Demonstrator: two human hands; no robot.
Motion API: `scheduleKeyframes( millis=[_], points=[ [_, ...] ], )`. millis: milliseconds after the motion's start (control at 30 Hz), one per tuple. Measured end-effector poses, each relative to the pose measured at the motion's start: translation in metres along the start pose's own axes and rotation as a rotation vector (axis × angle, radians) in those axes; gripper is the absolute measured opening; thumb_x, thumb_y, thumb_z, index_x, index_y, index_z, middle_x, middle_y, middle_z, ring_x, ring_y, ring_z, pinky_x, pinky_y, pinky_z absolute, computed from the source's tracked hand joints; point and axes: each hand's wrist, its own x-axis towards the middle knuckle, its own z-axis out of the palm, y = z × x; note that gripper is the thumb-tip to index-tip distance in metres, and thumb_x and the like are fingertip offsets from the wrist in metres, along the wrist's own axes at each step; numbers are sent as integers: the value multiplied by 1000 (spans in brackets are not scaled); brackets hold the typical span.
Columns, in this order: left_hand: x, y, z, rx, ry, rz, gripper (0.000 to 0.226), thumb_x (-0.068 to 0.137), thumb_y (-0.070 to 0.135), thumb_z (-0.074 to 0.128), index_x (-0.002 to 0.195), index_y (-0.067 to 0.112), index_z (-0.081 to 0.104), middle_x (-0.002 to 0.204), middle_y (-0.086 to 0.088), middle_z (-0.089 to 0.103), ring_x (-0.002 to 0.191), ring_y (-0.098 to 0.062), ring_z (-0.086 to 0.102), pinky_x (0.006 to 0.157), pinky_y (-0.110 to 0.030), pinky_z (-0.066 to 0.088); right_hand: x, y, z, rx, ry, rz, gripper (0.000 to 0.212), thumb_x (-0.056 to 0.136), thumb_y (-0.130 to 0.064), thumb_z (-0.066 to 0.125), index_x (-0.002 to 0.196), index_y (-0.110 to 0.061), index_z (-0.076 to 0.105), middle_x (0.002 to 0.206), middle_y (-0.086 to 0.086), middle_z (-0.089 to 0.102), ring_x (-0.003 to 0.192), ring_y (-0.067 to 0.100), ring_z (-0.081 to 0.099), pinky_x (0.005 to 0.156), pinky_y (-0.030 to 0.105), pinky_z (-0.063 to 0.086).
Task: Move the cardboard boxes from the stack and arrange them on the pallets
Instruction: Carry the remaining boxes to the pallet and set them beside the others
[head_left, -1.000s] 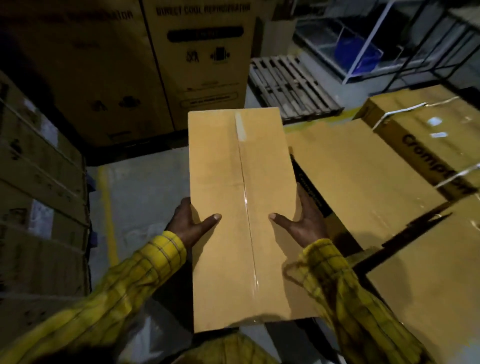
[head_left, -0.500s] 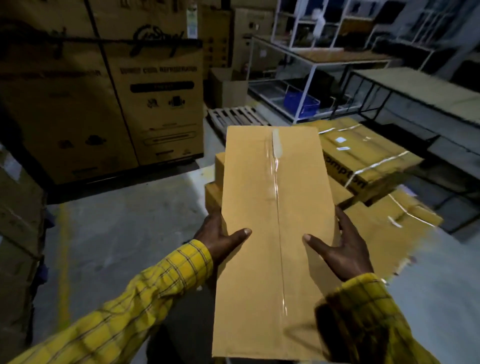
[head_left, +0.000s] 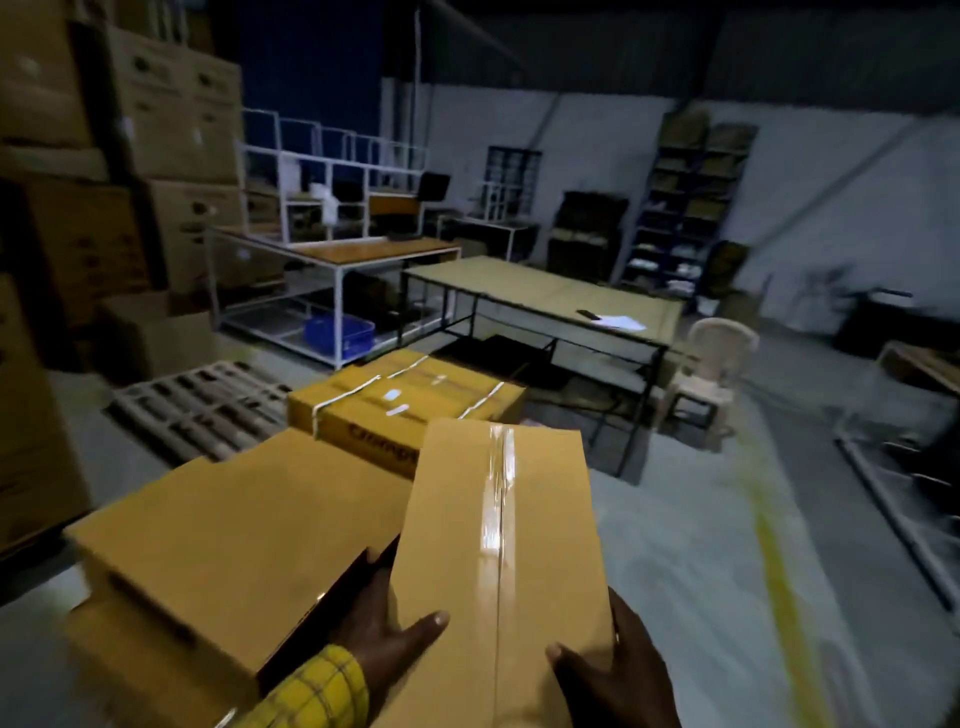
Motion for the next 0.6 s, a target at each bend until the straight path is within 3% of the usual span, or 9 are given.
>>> scheduleKeyframes(
  millis=[67,200,367,500,600],
  points=[
    [42,0,20,46,-64,-43,106,59,81,76,150,46,34,148,11,50,140,-22,44,116,-45,40,20,11,-8,21,59,48,103,58,-58,89,150,-35,48,132,-8,58,128,24,56,107,42,48],
    [108,34,52,109,-127,-16,107,58,75,74,149,30,40,138,7,57,129,-19,56,107,-28,42,68,25,-15,63,149,134,98,63,-57,89,149,-37,48,134,-7,60,121,24,57,107,50,50],
    [171,66,91,107,-144,30,112,76,48,85,162,23,18,163,-3,32,149,-22,32,116,-27,26,132,50,-30,103,195,159,95,66,-48,92,150,-33,48,136,-2,61,122,28,57,108,54,50],
    [222,72,128,196,-115,-32,134,54,78,71,163,26,14,168,-2,23,152,-21,25,123,-37,26,193,84,-49,121,124,150,95,63,-50,93,146,-34,49,131,-3,62,120,27,59,107,55,51],
    [262,75,159,278,-81,-46,145,46,86,63,164,21,10,170,-4,14,155,-23,17,125,-41,21,245,109,-71,122,20,108,92,68,-41,95,147,-27,49,133,0,62,123,30,58,108,52,49]
  ],
)
